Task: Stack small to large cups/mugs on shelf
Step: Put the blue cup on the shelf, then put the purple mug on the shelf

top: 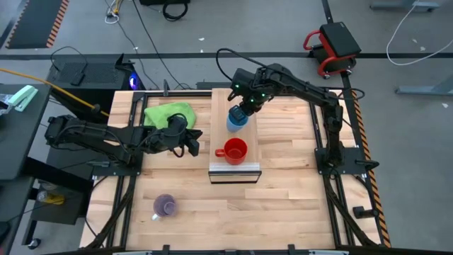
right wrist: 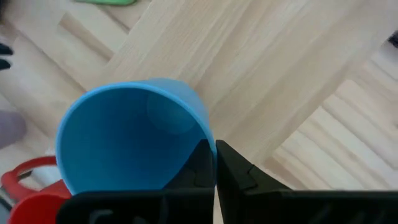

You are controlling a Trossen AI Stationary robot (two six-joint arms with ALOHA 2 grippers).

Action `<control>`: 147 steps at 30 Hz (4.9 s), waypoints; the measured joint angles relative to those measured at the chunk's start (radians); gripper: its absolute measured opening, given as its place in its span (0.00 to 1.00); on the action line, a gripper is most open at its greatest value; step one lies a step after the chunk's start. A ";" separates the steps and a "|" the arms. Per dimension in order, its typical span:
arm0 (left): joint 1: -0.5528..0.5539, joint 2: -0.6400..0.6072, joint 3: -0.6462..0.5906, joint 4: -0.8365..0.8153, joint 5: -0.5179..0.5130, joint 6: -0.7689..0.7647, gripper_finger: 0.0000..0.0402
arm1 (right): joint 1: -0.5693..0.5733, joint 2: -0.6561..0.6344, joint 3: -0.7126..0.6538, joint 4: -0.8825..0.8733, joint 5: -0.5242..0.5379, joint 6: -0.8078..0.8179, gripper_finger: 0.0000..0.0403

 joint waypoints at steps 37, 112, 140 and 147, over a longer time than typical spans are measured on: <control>0.000 0.000 0.000 0.000 0.000 -0.005 0.11 | 0.026 -0.002 -0.054 0.000 0.111 0.149 0.01; -0.001 0.000 0.000 0.000 0.008 -0.006 0.07 | 0.040 -0.002 -0.054 0.032 0.077 0.013 0.12; -0.001 0.000 0.000 -0.021 0.018 -0.004 0.08 | 0.068 -0.219 -0.052 -0.001 0.101 -0.043 0.12; -0.001 -0.022 0.000 -0.033 0.123 0.071 0.06 | 0.208 -0.373 -0.051 -0.001 0.307 0.009 0.12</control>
